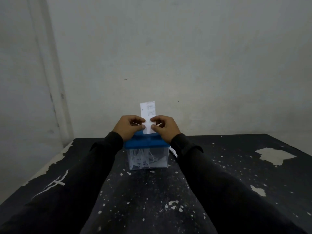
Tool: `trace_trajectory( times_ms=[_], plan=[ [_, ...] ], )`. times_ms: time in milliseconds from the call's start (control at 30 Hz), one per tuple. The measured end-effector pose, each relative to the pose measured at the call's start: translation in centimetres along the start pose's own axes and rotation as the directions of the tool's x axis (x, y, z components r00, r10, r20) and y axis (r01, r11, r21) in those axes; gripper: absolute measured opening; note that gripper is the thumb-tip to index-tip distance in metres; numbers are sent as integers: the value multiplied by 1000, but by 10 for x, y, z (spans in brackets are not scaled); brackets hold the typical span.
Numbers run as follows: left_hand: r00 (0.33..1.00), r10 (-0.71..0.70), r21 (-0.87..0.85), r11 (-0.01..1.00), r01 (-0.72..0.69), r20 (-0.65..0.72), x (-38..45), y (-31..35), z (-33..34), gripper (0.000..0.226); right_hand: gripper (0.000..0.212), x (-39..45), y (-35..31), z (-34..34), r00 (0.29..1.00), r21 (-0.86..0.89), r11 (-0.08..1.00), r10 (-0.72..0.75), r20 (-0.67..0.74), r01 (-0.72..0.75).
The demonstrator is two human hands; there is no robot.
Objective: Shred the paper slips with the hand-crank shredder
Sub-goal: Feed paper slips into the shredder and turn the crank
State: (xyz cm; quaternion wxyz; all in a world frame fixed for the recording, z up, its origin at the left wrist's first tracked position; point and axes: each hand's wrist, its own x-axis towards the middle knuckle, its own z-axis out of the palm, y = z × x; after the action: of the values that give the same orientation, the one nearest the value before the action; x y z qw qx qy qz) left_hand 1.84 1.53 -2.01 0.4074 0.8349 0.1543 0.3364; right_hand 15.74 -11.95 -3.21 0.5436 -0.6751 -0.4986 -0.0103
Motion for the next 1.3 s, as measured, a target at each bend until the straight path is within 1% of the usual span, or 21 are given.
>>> trace_trajectory(
  times_ms=[67,133,233,300,367,433,500,567,667,767,900,1000,1133,1300],
  plan=[
    [999,-19,-2,1000,19,-38,0,-3,-2,19,28,3,-4,1,999,-6,1000,28,15,-28],
    [996,-12,14,1000,13,-92,1,-7,-3,18,29,4,-4,1,998,-20,998,59,-20,-60],
    [991,4,51,999,3,-132,2,-16,-8,17,24,1,9,-1,988,-135,984,104,-110,-119],
    [991,9,63,998,-1,-133,3,-22,-12,17,31,-4,21,-7,981,-234,957,147,-124,-173],
    [993,11,77,997,-2,-118,2,-25,-14,18,50,-11,28,-14,974,-274,935,212,-79,-225],
    [994,19,94,996,-9,-104,1,-27,-15,18,66,-18,30,-20,963,-242,934,270,-8,-263],
    [995,16,94,996,-7,-95,1,-29,-16,18,75,-25,29,-22,949,-204,934,310,56,-293],
    [996,8,93,996,0,-85,0,-30,-16,17,80,-30,28,-24,938,-183,935,327,116,-303],
    [997,13,83,997,-7,-74,0,-29,-17,21,82,-33,28,-27,934,-195,939,316,168,-283],
    [998,2,81,997,4,-66,-1,-28,-18,24,81,-31,29,-31,938,-189,944,304,169,-272],
    [998,1,75,997,3,-63,0,-28,-18,30,86,-28,33,-30,927,-194,936,328,181,-293],
    [997,-6,64,998,11,-76,-1,-28,-15,42,92,-25,32,-31,923,-225,928,339,181,-296],
    [995,-9,43,999,13,-100,0,-34,-10,63,84,-22,28,-33,913,-274,910,367,179,-312],
    [995,-45,110,992,55,-94,0,-41,0,72,85,-24,27,-33,906,-252,909,381,182,-332]
  ],
)
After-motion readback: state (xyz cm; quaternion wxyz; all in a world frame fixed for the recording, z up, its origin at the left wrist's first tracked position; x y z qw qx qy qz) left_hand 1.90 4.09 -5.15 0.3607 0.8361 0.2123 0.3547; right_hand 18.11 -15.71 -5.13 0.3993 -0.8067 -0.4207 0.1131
